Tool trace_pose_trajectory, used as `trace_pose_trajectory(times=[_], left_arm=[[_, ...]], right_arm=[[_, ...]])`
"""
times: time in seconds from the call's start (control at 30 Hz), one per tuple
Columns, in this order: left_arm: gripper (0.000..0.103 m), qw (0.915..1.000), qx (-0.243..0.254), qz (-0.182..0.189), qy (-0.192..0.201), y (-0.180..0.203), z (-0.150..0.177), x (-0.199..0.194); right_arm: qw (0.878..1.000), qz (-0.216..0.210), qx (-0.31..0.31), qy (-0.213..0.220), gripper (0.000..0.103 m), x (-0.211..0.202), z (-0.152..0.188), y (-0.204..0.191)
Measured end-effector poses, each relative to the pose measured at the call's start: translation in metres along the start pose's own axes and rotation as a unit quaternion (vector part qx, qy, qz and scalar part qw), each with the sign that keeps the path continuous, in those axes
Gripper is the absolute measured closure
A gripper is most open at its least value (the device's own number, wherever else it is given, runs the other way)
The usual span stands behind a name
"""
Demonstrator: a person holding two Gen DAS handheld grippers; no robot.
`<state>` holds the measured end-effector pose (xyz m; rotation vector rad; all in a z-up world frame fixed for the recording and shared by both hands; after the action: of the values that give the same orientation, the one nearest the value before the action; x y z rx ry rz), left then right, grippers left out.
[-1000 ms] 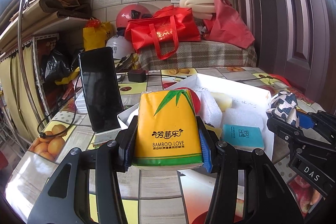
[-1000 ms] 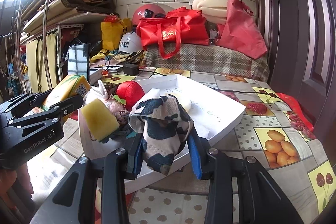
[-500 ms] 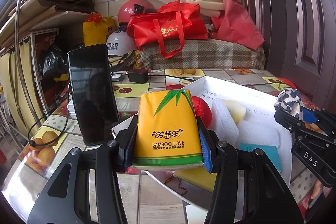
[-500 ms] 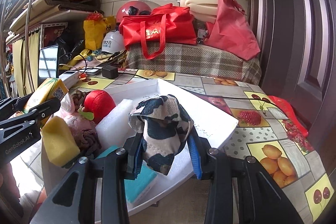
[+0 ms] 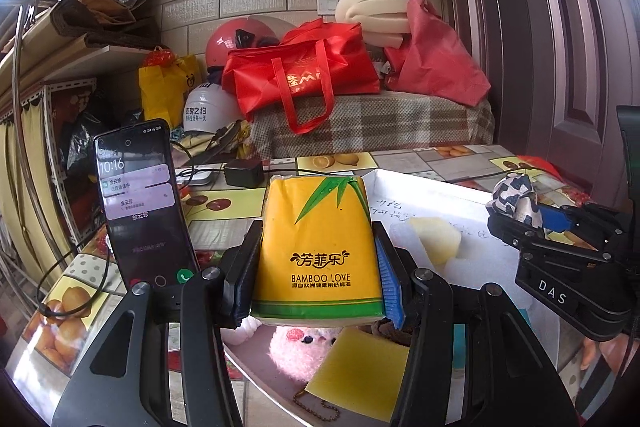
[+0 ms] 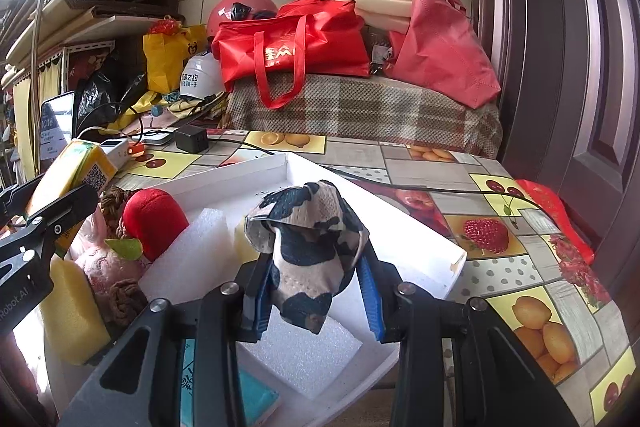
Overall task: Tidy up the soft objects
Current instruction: 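Open the right tool to drop the cloth in the box while the left sets down the tissue pack, then withdraw both open tools up and away from the white box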
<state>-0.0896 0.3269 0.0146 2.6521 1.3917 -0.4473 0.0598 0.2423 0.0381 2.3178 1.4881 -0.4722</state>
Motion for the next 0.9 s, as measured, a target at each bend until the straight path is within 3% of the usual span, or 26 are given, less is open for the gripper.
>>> trace_pose_trajectory(times=[0.2, 0.27, 0.3, 0.33, 0.4, 0.9], left_arm=[[0.049, 1.0000, 0.001, 0.005, -0.007, 0.000, -0.001, 0.004], [0.037, 1.0000, 0.003, 0.004, -0.001, 0.002, -0.002, 0.003], [0.018, 1.0000, 0.005, 0.001, 0.003, 0.002, -0.002, 0.001], [0.000, 1.0000, 0.007, -0.003, 0.006, 0.003, -0.003, 0.000], [0.000, 0.9998, 0.013, -0.005, 0.012, 0.005, -0.003, -0.002], [0.000, 0.9993, -0.009, -0.012, 0.035, -0.004, -0.005, -0.011]], right_arm=[[1.000, -0.008, -0.011, -0.010, 0.063, 0.005, 0.000, -0.004], [1.000, -0.001, -0.013, -0.012, 0.047, 0.006, -0.001, -0.004], [1.000, 0.001, -0.013, -0.012, 0.023, 0.006, -0.001, -0.004], [1.000, 0.004, -0.013, -0.010, 0.007, 0.006, -0.001, -0.004], [1.000, 0.008, -0.015, -0.004, 0.000, 0.004, -0.001, -0.004], [1.000, 0.023, 0.007, 0.014, 0.000, -0.004, -0.001, 0.006]])
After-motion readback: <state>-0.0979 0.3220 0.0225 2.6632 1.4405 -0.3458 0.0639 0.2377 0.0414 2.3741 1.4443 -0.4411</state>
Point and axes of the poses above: each gripper's, at about its wrist camera, not at the fingertips, and x roughly the way its jaws point, y to its right, z to its underside, the point moved 6 cm from there along x, roughly the way its jaws point, and after that the axes turned 2 degrees about -z, right-handed, at the moved point
